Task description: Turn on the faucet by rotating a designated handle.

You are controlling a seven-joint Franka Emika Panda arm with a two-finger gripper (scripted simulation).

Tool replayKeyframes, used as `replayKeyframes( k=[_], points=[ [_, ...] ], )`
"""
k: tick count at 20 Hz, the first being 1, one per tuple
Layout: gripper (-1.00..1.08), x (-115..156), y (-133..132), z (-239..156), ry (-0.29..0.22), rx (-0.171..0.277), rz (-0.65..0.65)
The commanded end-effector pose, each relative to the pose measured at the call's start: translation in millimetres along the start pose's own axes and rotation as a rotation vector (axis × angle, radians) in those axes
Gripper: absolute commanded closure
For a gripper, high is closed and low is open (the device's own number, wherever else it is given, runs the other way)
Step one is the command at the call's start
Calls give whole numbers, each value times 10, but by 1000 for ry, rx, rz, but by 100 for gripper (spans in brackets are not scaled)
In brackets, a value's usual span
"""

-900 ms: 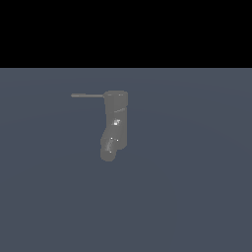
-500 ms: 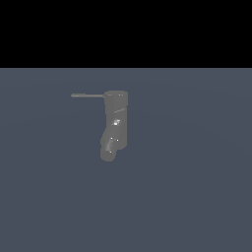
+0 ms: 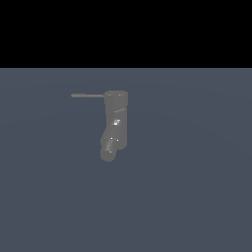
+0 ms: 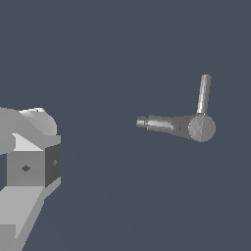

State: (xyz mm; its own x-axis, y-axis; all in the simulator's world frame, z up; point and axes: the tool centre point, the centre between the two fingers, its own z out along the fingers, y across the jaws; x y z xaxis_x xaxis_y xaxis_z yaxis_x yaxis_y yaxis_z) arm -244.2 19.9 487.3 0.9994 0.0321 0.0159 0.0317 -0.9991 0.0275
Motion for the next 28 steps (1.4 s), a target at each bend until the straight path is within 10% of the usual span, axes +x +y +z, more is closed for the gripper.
replayKeyframes(
  k=[1,28],
  points=[
    [108,40,-10,8,-1,5,15],
    [108,1340,-376,514,-60,116,549]
  ],
)
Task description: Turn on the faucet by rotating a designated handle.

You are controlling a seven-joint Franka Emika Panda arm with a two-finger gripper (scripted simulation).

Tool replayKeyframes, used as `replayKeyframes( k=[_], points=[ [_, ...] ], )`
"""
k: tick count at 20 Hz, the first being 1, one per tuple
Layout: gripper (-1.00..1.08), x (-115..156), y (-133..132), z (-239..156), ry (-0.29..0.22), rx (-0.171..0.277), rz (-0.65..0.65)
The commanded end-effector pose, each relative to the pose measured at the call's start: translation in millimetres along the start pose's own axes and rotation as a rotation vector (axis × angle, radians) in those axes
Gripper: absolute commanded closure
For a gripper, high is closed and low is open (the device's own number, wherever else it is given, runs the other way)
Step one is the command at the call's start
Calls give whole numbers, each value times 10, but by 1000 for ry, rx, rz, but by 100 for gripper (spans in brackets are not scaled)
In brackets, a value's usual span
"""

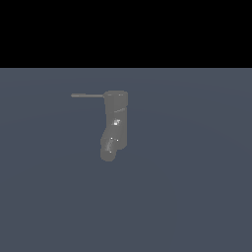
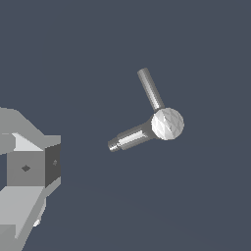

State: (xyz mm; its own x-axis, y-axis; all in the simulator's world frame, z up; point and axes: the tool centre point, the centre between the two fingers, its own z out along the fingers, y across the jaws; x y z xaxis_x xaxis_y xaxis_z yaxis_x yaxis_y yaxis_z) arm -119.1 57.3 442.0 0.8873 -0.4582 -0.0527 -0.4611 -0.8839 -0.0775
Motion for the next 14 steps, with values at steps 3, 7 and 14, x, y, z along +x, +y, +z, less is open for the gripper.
replayKeyframes(
  k=[3,7,14],
  points=[
    [108,185,-181,161,-11,8,113],
    [108,342,-338,322,-19,11,214],
    [108,599,-606,642,-26,8,392]
  ],
)
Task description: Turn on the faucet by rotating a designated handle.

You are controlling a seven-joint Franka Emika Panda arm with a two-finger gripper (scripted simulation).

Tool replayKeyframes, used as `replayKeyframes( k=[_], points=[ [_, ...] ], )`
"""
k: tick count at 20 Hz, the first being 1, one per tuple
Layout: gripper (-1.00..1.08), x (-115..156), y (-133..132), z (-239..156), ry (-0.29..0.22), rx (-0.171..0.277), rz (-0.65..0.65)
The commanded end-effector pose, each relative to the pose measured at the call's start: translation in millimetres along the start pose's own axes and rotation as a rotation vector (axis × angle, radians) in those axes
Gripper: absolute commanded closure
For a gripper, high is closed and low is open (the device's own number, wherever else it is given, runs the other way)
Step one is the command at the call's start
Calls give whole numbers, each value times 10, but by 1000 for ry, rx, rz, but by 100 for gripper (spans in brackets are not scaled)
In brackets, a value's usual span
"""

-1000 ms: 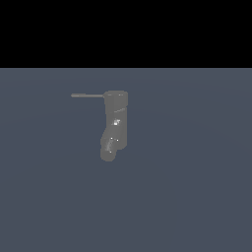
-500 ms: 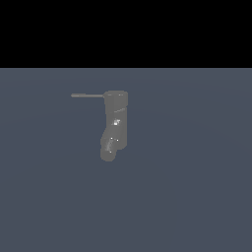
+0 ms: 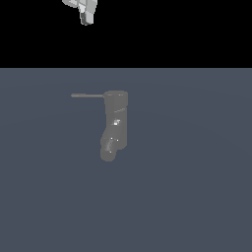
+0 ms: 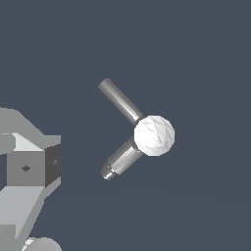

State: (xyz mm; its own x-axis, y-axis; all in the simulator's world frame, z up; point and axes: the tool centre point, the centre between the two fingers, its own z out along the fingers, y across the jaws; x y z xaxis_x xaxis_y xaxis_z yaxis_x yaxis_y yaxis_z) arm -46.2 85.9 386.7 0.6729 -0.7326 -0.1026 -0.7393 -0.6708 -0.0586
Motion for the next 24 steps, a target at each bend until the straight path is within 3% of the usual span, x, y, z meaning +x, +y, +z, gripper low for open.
replayKeyframes(
  k=[1,12,24],
  points=[
    [108,53,-121,121,-1,-1,65],
    [108,258,-601,711,16,-13,345],
    [108,421,-1039,1424,71,-21,636]
  ],
)
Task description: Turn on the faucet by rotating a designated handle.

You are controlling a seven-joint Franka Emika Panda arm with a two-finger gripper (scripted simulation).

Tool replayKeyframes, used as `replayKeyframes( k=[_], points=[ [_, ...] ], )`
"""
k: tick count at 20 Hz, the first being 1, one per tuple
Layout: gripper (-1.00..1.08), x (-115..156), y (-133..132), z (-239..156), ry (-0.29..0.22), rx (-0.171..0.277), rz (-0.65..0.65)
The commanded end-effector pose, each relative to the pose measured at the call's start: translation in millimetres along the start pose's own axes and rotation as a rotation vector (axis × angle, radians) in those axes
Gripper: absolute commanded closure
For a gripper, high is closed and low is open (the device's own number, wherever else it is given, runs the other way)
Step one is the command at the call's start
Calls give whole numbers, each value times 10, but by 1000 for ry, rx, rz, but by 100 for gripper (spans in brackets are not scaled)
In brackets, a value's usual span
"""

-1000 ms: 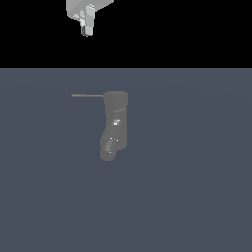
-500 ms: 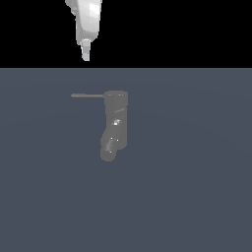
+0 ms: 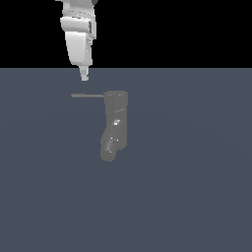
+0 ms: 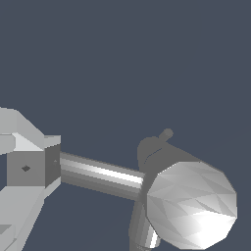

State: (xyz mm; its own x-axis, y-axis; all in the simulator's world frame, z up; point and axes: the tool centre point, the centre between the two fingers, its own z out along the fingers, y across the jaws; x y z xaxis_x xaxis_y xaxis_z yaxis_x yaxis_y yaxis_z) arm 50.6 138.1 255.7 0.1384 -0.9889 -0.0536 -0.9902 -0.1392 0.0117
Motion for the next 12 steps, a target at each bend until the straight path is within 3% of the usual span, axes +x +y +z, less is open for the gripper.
replayKeyframes(
  k=[1,12],
  points=[
    [108,-31,-80,139,13,3,56],
    [108,-111,-262,509,48,15,194]
  ],
)
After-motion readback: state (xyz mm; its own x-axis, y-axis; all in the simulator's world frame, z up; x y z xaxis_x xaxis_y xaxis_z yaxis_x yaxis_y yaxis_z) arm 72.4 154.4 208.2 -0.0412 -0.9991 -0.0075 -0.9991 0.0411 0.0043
